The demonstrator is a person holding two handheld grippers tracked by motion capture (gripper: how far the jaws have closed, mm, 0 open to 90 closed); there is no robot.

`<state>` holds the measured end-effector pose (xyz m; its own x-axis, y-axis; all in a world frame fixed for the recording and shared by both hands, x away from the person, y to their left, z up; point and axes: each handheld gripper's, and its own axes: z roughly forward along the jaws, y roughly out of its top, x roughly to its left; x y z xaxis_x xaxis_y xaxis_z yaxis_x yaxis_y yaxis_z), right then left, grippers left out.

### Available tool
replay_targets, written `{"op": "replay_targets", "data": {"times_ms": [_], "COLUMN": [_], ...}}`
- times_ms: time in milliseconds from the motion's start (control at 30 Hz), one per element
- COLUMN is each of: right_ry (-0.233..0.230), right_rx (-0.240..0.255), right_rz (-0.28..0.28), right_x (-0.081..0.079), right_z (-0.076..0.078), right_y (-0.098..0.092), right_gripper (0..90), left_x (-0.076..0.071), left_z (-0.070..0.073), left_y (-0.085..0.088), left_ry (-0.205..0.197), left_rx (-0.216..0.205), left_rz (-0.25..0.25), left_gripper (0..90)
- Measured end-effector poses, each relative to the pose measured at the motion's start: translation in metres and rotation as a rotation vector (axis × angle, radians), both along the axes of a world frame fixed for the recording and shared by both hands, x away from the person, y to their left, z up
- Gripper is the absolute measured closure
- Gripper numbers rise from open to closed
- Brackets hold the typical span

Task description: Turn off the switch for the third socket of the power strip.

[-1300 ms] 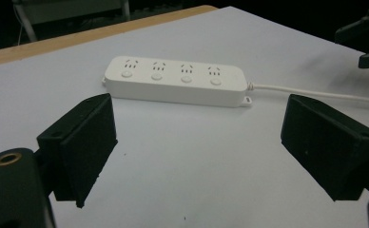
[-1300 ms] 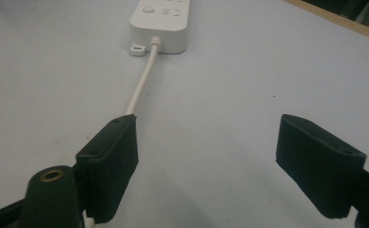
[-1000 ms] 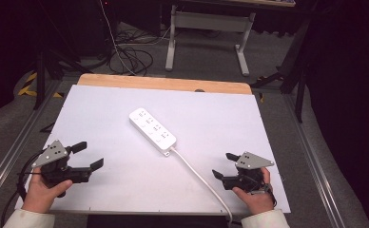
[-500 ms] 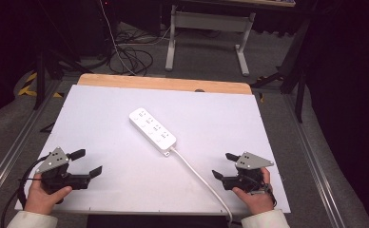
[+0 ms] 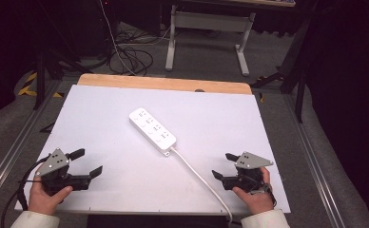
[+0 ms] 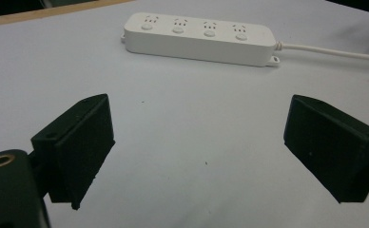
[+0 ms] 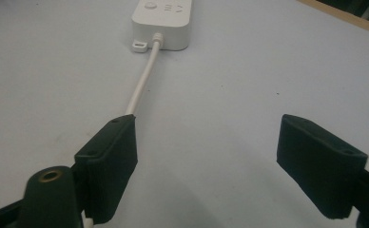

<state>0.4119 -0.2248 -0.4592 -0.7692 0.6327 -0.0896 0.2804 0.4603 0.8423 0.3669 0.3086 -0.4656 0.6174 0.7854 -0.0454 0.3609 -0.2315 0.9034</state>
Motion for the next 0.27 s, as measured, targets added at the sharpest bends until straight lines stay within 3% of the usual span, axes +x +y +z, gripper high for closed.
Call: {"op": "replay_targets", "data": {"times_ms": [267], "right_ry": [0.006], "right_rx": [0.002], "right_rz": [-0.002], "right_x": [0.0006], "right_z": [-0.0008], "right_y": [-0.0002], "right_gripper": [21.9], "left_x": [-0.0045], "left_z": [0.0041], "left_y": [0.0011], "left_ry": [-0.021], "left_rx": [-0.013], "left_rz": [-0.017], "left_gripper": [10.3]}}
